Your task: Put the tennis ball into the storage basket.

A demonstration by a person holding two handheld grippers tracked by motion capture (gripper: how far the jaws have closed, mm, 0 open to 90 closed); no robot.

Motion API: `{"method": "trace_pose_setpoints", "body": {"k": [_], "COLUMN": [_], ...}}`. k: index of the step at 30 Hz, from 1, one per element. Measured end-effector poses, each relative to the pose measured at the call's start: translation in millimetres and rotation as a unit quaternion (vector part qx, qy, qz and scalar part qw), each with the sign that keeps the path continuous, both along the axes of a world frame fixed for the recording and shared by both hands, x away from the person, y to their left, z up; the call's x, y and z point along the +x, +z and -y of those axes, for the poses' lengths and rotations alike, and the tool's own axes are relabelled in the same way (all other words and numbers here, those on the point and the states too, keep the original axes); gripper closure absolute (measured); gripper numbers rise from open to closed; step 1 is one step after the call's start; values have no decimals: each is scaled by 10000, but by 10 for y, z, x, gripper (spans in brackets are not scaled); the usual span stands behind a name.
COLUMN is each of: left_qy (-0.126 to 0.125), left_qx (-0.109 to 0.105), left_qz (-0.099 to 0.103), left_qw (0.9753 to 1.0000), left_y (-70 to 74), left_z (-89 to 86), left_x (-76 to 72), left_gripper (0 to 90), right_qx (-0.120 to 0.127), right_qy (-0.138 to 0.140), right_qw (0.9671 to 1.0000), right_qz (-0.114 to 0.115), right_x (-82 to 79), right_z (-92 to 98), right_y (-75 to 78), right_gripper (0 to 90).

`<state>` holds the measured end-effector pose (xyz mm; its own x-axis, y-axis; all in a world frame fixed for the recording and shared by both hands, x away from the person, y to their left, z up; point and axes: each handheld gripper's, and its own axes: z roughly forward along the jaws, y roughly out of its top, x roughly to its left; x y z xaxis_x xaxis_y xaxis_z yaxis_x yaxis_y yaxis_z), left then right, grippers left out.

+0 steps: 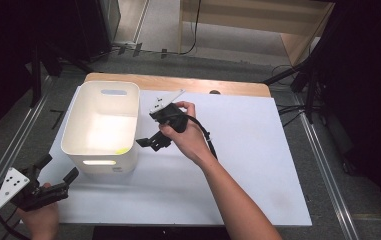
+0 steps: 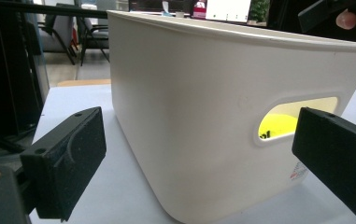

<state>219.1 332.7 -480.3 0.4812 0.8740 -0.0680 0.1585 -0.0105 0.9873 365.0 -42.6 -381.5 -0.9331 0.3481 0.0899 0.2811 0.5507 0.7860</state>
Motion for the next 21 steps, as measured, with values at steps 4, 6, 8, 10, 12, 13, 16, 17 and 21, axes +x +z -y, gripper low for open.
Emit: {"method": "trace_pose_setpoints", "body": {"k": [4, 6, 8, 10, 12, 13, 16, 17, 21], "left_qy": [8, 14, 17, 19, 25, 25, 33, 37, 42], "left_qx": [22, 17, 22, 23, 27, 35, 46, 55, 55], "left_qz": [-1, 2, 0, -2, -5, -6, -12, -13, -5], "left_qw": [10000, 10000, 10000, 10000, 10000, 10000, 10000, 10000, 10000], "left_y": [-1, -2, -2, -2, -3, -3, -3, -3, -4], "left_z": [0, 6, 7, 7, 9, 9, 12, 13, 15], "left_x": [-1, 0, 0, 0, 0, 0, 0, 0, 0], "left_gripper": [28, 28, 28, 28, 28, 28, 28, 28, 28], "right_qx": [47, 69, 80, 106, 113, 108, 126, 133, 181], "right_qy": [-112, -192, -258, -318, -359, -367, -433, -444, -539], "right_qw": [9999, 9998, 9996, 9994, 9993, 9993, 9990, 9989, 9984], "right_qz": [3, -32, -29, -31, -25, 2, -8, -18, -28], "right_x": [-18, -30, -41, -53, -68, -74, -104, -112, -145], "right_z": [119, 177, 238, 292, 341, 364, 433, 456, 554], "right_y": [-53, -76, -94, -108, -124, -135, -167, -178, -218], "right_gripper": [0, 0, 0, 0, 0, 0, 0, 0, 0]}}
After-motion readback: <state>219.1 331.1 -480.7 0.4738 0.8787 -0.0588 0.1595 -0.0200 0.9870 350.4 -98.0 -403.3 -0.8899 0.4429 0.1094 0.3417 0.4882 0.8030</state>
